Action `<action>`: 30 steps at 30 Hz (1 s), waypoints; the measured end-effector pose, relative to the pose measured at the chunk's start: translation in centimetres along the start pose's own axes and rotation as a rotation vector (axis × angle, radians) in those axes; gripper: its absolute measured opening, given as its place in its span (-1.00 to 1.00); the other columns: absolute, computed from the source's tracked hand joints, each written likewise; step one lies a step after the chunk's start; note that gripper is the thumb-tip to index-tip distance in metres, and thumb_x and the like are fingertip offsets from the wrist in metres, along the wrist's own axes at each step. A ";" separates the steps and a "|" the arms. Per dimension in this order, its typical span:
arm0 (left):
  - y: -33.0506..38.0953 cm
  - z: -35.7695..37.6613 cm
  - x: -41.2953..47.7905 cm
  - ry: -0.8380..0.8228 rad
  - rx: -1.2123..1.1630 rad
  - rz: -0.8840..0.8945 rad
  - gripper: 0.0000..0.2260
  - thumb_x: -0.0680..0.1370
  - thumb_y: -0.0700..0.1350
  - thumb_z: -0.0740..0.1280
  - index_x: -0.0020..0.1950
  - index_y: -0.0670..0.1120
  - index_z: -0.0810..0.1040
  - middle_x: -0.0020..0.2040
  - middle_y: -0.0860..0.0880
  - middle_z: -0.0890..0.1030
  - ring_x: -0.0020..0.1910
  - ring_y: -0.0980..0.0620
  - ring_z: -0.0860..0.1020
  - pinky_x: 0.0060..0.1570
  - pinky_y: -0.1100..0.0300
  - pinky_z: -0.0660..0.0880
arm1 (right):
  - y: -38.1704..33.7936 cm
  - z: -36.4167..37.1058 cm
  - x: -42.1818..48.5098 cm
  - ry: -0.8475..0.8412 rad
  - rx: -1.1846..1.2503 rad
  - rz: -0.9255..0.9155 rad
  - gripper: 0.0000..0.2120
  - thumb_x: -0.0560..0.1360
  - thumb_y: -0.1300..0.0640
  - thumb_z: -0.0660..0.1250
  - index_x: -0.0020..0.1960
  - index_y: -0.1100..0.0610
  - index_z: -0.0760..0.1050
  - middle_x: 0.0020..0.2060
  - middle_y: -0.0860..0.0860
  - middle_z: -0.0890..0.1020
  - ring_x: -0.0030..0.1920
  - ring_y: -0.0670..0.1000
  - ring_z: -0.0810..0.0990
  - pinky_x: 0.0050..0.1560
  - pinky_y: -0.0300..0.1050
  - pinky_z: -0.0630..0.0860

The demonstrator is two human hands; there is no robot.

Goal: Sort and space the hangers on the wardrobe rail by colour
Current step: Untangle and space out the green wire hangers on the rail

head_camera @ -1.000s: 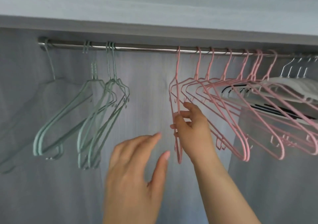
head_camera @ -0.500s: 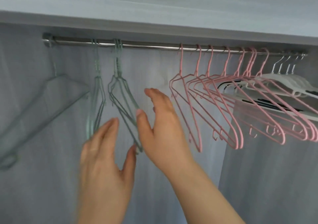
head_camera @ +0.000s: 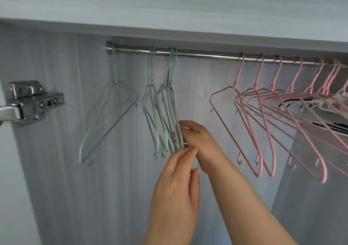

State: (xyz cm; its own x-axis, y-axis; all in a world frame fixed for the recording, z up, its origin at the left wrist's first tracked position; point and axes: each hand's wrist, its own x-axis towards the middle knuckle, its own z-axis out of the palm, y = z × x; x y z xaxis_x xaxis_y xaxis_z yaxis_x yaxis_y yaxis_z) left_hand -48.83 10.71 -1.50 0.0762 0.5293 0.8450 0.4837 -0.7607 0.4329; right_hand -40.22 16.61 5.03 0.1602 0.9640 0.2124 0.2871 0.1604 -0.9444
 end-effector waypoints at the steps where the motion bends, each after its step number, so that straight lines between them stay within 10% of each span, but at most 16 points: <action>1: 0.0 0.2 -0.1 0.010 0.000 -0.004 -0.67 0.52 0.07 0.07 0.23 0.04 0.41 0.16 0.09 0.48 -0.09 0.19 0.50 -0.14 0.36 0.46 | 0.1 0.3 -0.1 -0.024 0.033 -0.010 -0.71 0.54 0.17 0.16 0.20 0.24 0.48 -0.05 0.11 0.60 -0.10 0.02 0.55 -0.09 -0.16 0.48; 11: 0.7 1.7 0.0 -0.034 0.043 -0.078 -0.54 0.54 0.22 -0.09 0.31 0.05 0.32 0.18 0.06 0.58 -0.16 0.17 0.61 -0.12 0.36 0.46 | 0.8 -1.7 -1.7 0.265 0.240 -0.120 -0.74 0.55 0.27 0.10 -0.14 0.17 0.55 -0.52 -0.09 0.40 -0.48 -0.13 0.29 -0.38 -0.25 0.28; 20: 2.5 4.5 -0.5 -0.095 -0.052 -0.078 -0.67 0.44 -0.03 0.24 0.21 0.16 0.42 -0.21 0.14 0.67 -0.30 0.22 0.57 -0.18 0.43 0.45 | 2.5 -5.0 -2.2 0.332 0.227 -0.150 -0.78 0.57 0.18 0.14 -0.05 0.36 0.40 -0.31 0.10 0.35 -0.40 0.03 0.23 -0.36 -0.08 0.20; 24: 2.7 4.6 -0.7 -0.083 -0.055 -0.061 -0.63 0.42 -0.14 0.32 0.19 0.13 0.45 -0.15 0.13 0.68 -0.23 0.24 0.57 -0.16 0.49 0.42 | 2.4 -5.4 -2.1 0.349 0.050 -0.108 -0.56 0.57 0.05 0.13 0.39 0.21 0.26 0.11 0.08 0.50 -0.01 -0.02 0.50 0.12 -0.05 0.48; 30: 3.0 -2.6 1.3 0.376 0.006 0.023 -0.71 0.45 -0.14 0.30 0.15 0.08 0.47 0.05 0.26 0.46 -0.32 0.27 0.47 -0.31 0.49 0.37 | -3.3 -3.0 -5.8 0.386 -0.399 -0.572 -0.49 0.57 0.18 0.11 0.48 0.15 0.08 0.45 0.06 0.20 0.43 -0.02 0.23 0.37 -0.36 0.12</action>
State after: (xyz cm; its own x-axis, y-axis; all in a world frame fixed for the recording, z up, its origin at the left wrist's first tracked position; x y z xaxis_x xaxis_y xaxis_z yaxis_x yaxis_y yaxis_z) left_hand -49.54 8.12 1.68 -0.2375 0.3364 0.9113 0.4912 -0.7678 0.4114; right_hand -39.24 9.82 7.69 0.1805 0.6016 0.7781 0.7283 0.4500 -0.5168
